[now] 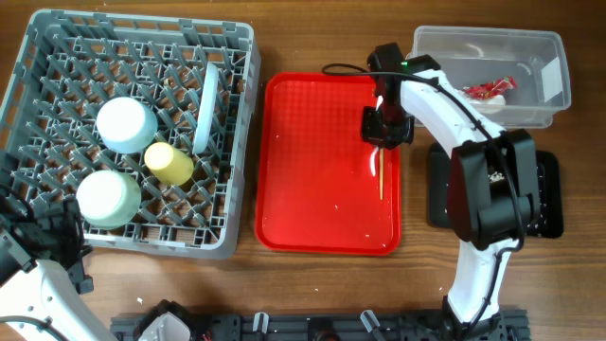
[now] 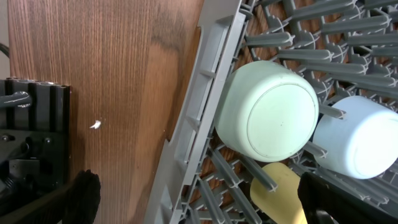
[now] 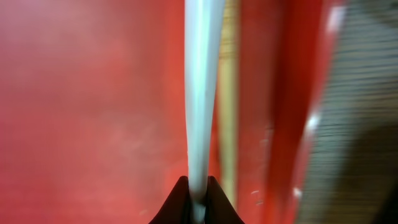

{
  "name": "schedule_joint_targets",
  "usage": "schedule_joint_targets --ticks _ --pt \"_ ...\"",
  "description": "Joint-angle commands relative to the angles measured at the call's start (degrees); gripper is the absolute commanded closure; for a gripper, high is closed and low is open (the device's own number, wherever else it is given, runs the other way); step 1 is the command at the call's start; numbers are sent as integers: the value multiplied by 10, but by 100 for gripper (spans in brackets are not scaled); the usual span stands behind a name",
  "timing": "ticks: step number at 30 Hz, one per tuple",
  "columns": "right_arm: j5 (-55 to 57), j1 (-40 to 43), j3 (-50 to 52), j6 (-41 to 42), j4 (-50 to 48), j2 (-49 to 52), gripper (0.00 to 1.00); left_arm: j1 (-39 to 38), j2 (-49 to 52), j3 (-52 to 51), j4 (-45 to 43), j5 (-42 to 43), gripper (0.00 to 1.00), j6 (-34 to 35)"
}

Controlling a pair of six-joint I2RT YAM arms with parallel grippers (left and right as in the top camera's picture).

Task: Sort waste into correct bins and load items into the dishwasher rack
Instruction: 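Reach the right gripper to the wooden chopstick on the red tray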

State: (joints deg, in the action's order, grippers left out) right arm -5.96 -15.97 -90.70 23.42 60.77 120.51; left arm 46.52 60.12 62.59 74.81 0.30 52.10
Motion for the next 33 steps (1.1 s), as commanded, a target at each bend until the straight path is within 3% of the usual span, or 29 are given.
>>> schedule_joint_targets --ticks 1,4,7,9,13,17,25,30,32,33 --pt "-155 0 -16 -23 -28 -33 96 3 0 4 0 1 0 11" --pt "-283 -6 -16 -17 -80 -37 95 3 0 4 0 1 0 11" --pt "-406 -29 -16 62 -178 -40 96 3 0 4 0 1 0 11" --pt "-424 -48 -16 113 -229 -40 96 3 0 4 0 1 0 11" --pt "-414 -123 -16 219 -358 -39 96 3 0 4 0 1 0 11" --pt "-303 -184 -16 320 -398 -37 96 3 0 4 0 1 0 11" --pt "-254 -245 -16 353 -445 -25 94 3 0 4 0 1 0 11" --pt "-249 -257 -16 349 -446 -14 74 3 0 4 0 1 0 11" --pt "-249 -257 -16 336 -445 -14 46 3 0 4 0 1 0 11" --pt "-249 -257 -16 335 -443 -14 37 3 0 4 0 1 0 11"
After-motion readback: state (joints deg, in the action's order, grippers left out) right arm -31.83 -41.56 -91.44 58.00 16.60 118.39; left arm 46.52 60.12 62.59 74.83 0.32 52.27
